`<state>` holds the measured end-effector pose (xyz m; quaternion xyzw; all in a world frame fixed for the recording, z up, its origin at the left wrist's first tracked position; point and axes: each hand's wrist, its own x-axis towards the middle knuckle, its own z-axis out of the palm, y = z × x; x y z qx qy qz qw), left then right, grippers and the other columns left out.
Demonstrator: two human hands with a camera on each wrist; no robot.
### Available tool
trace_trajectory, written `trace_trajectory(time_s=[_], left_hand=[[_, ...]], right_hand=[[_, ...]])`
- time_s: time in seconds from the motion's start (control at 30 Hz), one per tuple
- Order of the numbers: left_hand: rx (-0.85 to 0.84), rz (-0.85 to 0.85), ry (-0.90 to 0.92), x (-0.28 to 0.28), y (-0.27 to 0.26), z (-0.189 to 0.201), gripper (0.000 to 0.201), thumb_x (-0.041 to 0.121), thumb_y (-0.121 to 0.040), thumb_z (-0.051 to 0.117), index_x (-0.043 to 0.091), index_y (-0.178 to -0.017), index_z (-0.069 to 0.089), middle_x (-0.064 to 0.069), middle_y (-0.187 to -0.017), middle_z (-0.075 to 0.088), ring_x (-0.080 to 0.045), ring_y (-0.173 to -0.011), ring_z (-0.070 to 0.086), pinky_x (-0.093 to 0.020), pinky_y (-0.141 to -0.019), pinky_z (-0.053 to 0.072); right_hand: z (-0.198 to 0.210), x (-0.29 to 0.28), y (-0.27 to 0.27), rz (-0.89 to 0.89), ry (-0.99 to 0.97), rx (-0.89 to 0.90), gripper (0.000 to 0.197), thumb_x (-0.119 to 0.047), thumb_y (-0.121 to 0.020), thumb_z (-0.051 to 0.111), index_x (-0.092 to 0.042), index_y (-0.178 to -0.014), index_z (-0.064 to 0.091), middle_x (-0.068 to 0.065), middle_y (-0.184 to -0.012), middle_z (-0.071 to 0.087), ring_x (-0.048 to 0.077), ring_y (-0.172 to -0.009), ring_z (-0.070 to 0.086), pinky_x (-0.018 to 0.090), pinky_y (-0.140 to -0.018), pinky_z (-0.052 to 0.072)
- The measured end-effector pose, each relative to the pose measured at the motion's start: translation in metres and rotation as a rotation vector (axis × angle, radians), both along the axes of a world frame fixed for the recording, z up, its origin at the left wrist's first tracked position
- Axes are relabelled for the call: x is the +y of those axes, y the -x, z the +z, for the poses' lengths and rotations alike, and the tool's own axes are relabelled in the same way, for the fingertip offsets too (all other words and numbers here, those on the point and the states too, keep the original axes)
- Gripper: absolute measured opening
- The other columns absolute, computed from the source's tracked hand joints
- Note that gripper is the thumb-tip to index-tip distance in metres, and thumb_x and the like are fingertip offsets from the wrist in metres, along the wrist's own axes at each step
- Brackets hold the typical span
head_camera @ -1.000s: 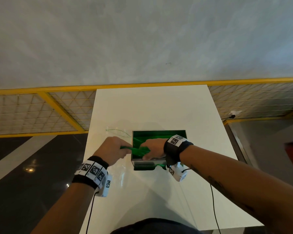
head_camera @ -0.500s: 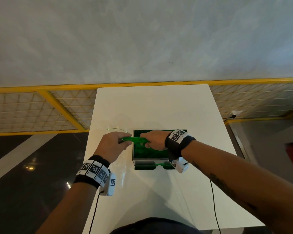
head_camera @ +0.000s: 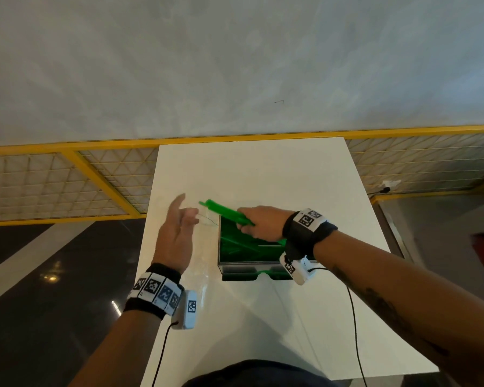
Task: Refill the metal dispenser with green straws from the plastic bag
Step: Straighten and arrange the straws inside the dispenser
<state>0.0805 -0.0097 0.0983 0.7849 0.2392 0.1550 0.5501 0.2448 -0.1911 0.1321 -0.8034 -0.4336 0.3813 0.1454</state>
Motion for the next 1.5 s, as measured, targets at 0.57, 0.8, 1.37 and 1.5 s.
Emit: trace_trajectory(time_s=[0.57, 0.8, 1.37, 1.5], left_hand=[[0.261, -0.459, -0.476, -0.022, -0.017, -0.010, 0.022, 0.036, -0.105, 0.053, 0.021, -0.108, 0.069, 0.005, -0.103, 0.067, -0.013, -0.099, 0.059, -0.037, -0.091, 0.052], [0.501, -0.664, -0.803, -0.049, -0.036, -0.019, 0.035, 0.035, -0.105, 0.049, 0.022, -0.135, 0.060, 0.005, -0.139, 0.059, -0.020, -0.132, 0.049, -0.048, -0.104, 0.044], [0.850, -0.800, -0.886, -0.081, -0.036, -0.035, 0.070, 0.064, -0.102, 0.012, 0.028, -0.124, 0.068, -0.006, -0.154, 0.039, -0.030, -0.140, 0.035, -0.072, -0.116, 0.012], [0.900, -0.828, -0.859, -0.085, -0.036, -0.030, 0.093, 0.081, -0.092, 0.001, 0.027, -0.126, 0.068, -0.003, -0.152, 0.046, -0.030, -0.137, 0.040, -0.075, -0.115, 0.007]], right_hand=[[-0.071, -0.010, 0.009, 0.148, 0.386, -0.205, 0.040, -0.020, -0.094, 0.064, -0.007, -0.131, 0.059, 0.014, -0.128, 0.065, 0.034, -0.116, 0.064, 0.042, -0.096, 0.054], [-0.066, -0.017, 0.008, 0.067, 0.385, -0.181, 0.034, -0.031, -0.096, 0.060, -0.010, -0.122, 0.064, 0.011, -0.114, 0.070, 0.032, -0.104, 0.067, 0.037, -0.084, 0.054], [-0.066, -0.030, 0.003, 0.028, 0.394, -0.069, 0.043, -0.009, -0.098, 0.045, -0.018, -0.136, 0.060, 0.009, -0.129, 0.066, 0.032, -0.114, 0.061, 0.038, -0.093, 0.048], [-0.066, -0.025, -0.002, 0.012, 0.393, -0.084, 0.042, -0.013, -0.098, 0.047, -0.018, -0.138, 0.060, 0.010, -0.134, 0.064, 0.032, -0.118, 0.061, 0.040, -0.099, 0.049]])
